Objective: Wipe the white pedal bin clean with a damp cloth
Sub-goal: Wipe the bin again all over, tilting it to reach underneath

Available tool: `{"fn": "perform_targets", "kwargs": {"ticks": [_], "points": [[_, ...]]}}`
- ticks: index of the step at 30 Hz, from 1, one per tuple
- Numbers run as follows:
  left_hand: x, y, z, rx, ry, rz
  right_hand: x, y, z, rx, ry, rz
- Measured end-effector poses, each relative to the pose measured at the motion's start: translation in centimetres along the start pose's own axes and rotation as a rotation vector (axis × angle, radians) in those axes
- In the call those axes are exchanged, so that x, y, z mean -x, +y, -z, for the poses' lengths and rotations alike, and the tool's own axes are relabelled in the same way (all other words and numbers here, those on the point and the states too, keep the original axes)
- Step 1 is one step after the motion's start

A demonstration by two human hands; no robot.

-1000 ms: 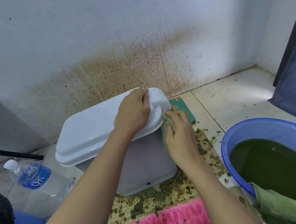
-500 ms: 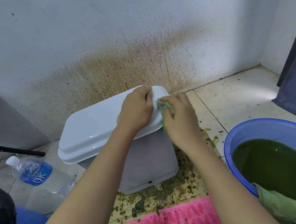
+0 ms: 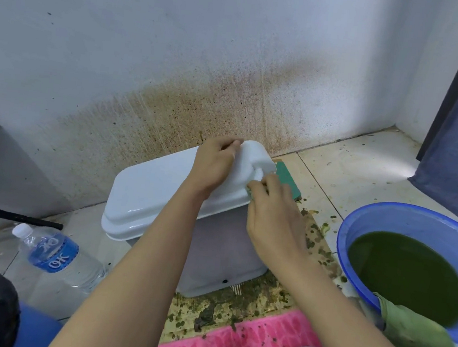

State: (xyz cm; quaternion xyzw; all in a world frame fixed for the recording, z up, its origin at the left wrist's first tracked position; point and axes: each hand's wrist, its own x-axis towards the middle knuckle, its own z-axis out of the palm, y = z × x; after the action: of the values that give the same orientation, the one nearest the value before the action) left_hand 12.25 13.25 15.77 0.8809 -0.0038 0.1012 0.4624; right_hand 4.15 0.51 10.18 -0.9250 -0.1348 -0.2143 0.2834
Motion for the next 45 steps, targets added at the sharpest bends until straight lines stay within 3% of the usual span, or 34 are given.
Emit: {"fn": "perform_targets", "kwargs": {"ticks": [7, 10, 12, 16, 19, 21, 27, 30, 32, 34, 36, 37, 38, 40, 42, 45], "points": [[0.1, -0.8, 2.3, 0.672, 0.072, 0.254, 0.9, -2.1, -0.4, 0.097, -0.034, 0.05], [0.6, -0.3, 2.9, 0.752, 0.045, 0.259, 1.2, -4.1, -1.2, 0.113, -0.066, 0.103], [1.6, -0.6, 4.1, 0.589, 0.023, 0.169, 1.0, -4.3, -1.4, 0.08, -0.069, 0.108], [3.8, -5.1, 10.2, -0.208, 0.237, -0.076, 0.7, -2.1, -0.2, -0.034, -0.001, 0.027], [4.9, -9.0, 13.6, -0.62, 0.148, 0.166, -0.5, -1.3, -0.2, -0.094, 0.081, -0.077], [5.5, -10.5, 13.5, -0.56, 0.06, 0.282, -0.3, -2.3, -1.1, -0.085, 0.126, -0.072], [5.4, -11.5, 12.9, -0.505, 0.105, 0.226, 1.9, -8.2, -5.3, -0.006, 0.126, 0.043], [5.7, -11.8, 12.8, -0.485, 0.122, 0.198, 2.1, -10.5, -6.3, -0.006, -0.04, 0.236], [5.8, -11.9, 12.7, -0.467, 0.132, 0.189, 1.5, -10.7, -5.4, -0.162, -0.146, 0.323], [5.8, -12.0, 12.8, -0.454, 0.13, 0.187, -0.5, -10.1, -3.5, -0.273, -0.03, 0.31], [5.7, -12.1, 12.8, -0.44, 0.14, 0.182, -3.8, -8.5, -2.1, -0.313, 0.143, 0.21], [5.7, -12.1, 12.8, -0.437, 0.147, 0.179, -5.5, -7.7, -1.6, -0.317, 0.153, 0.142], [5.7, -12.1, 12.8, -0.436, 0.153, 0.178, -6.9, -7.1, -1.5, -0.257, 0.1, 0.085], [5.8, -12.2, 12.7, -0.438, 0.16, 0.178, -7.9, -6.8, -2.8, 0.091, -0.052, 0.026], [5.7, -12.3, 12.6, -0.445, 0.168, 0.178, -7.3, -8.6, -4.4, 0.341, -0.086, 0.098], [5.5, -12.5, 12.7, -0.42, 0.181, 0.175, -4.7, -12.7, -6.7, 0.431, -0.101, 0.272]]}}
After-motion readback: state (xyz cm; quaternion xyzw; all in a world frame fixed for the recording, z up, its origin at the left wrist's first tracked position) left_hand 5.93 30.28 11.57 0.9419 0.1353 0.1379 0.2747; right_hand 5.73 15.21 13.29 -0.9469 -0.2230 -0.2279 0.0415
